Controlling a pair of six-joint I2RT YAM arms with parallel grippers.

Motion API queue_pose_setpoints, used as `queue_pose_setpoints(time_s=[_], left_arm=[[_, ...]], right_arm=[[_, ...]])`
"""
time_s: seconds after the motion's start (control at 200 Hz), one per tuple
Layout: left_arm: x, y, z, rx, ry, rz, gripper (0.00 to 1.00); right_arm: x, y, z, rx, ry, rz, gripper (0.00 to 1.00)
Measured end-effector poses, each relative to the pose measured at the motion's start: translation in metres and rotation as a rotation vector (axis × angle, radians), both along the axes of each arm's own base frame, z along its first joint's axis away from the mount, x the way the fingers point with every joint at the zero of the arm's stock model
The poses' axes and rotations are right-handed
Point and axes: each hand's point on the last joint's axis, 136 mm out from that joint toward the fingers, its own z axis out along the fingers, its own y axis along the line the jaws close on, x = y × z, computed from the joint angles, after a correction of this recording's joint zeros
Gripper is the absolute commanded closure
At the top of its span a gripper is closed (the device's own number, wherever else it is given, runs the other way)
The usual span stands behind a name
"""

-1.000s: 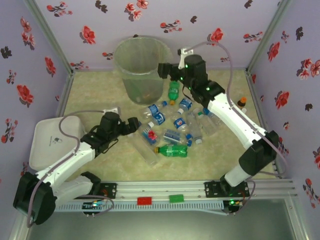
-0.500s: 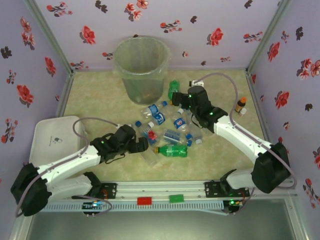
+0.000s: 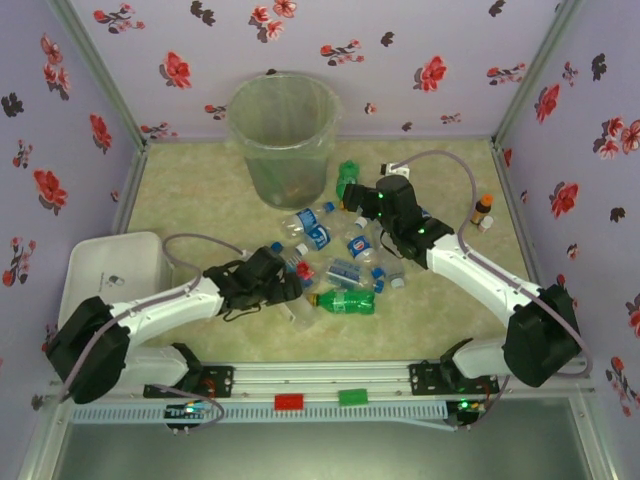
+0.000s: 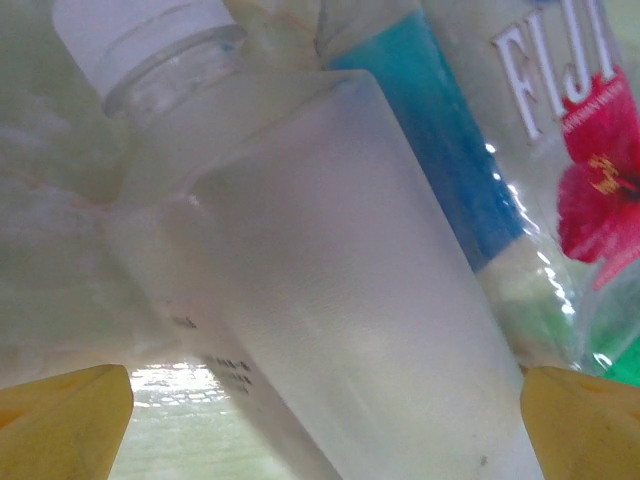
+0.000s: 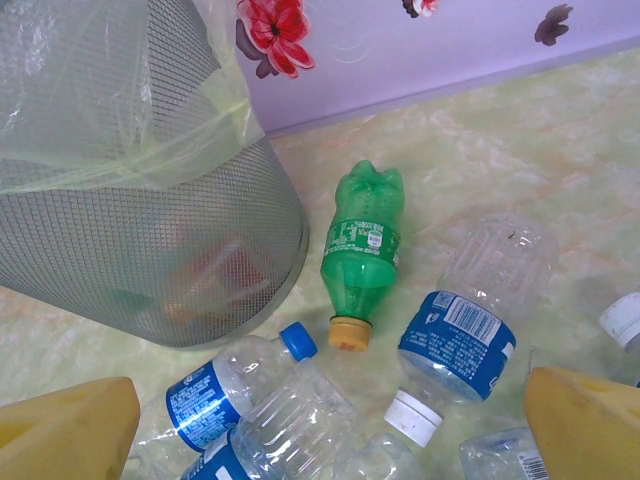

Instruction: Put the plastic bottles in the bin

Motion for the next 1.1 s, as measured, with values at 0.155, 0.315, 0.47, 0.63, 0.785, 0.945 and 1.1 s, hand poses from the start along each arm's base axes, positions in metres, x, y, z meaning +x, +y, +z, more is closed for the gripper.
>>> queue_pose_setpoints(time_s=[0.155,0.315,0.47,0.63,0.785,0.945,1.1], left_arm=[[0.003,0.031,-0.019,0.046,0.049,0.089,0.00],[0.006,0.047,-0.024,0.072,0.066,0.133,0.06],[0.009,0.051,-0.024,0.085,0.057,0.131,0.21],[0.013,0.056,-0.024,0.093,0.049,0.138,0.36],[0.017,0.060,-0.019,0.090,0.028,0.153,0.50],[0.031,0.075,-0.003,0.076,-0.038,0.214,0.54],[0.053,0.101,0.028,0.054,-0.170,0.320,0.54]], right_arm=[[0.000,0.000,-0.001,-0.002,0.002,0.000,0.00],[0.000,0.000,-0.001,-0.002,0.002,-0.001,0.00],[0.000,0.000,-0.001,-0.003,0.002,0.000,0.00],[0.000,-0.001,-0.001,-0.005,0.000,-0.004,0.00],[0.000,-0.002,-0.001,-0.006,-0.001,-0.007,0.00],[0.001,-0.003,-0.001,-0.009,-0.002,-0.012,0.00],[0.001,-0.003,-0.003,-0.012,0.001,-0.015,0.00]])
